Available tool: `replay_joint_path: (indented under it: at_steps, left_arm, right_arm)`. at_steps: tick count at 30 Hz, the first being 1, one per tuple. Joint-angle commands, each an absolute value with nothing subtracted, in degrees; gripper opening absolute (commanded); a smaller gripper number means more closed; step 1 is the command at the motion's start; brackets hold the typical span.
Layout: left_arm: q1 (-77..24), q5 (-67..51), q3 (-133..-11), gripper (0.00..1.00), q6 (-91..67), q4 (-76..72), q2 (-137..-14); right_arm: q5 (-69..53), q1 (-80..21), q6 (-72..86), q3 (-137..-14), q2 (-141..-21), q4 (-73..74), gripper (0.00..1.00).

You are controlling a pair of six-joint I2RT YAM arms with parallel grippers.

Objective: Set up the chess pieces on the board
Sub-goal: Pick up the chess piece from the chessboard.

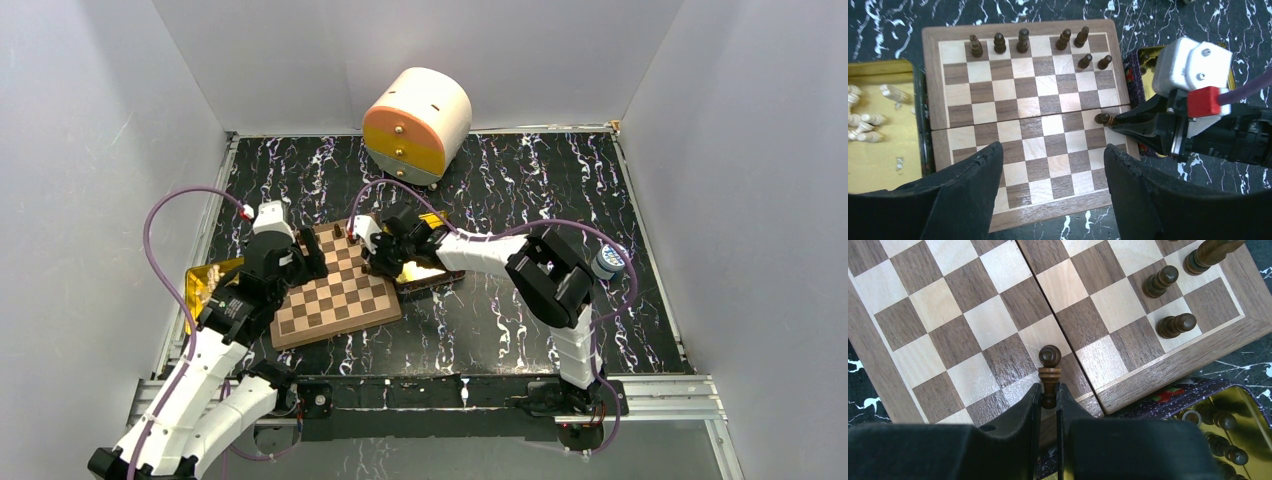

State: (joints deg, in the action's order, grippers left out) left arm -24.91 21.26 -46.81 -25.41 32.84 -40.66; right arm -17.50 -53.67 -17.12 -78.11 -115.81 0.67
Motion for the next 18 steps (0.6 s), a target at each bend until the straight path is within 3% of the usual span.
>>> replay_joint_path:
  at_steps: [1,18]
  left_arm:
    - [-24.6,19.1,-44.2,0.69,-30.2,30.5,-41.0]
    - [-24.6,9.7,-41.3,0.6,-34.7,18.7,-56.0]
  right_arm:
    - [-18.1,-53.6,-15.2,-75.8,-111.1,-5.2,0.04]
    - [-19.1,-53.7,-11.2,-70.4,-107.5,-9.9,0.01]
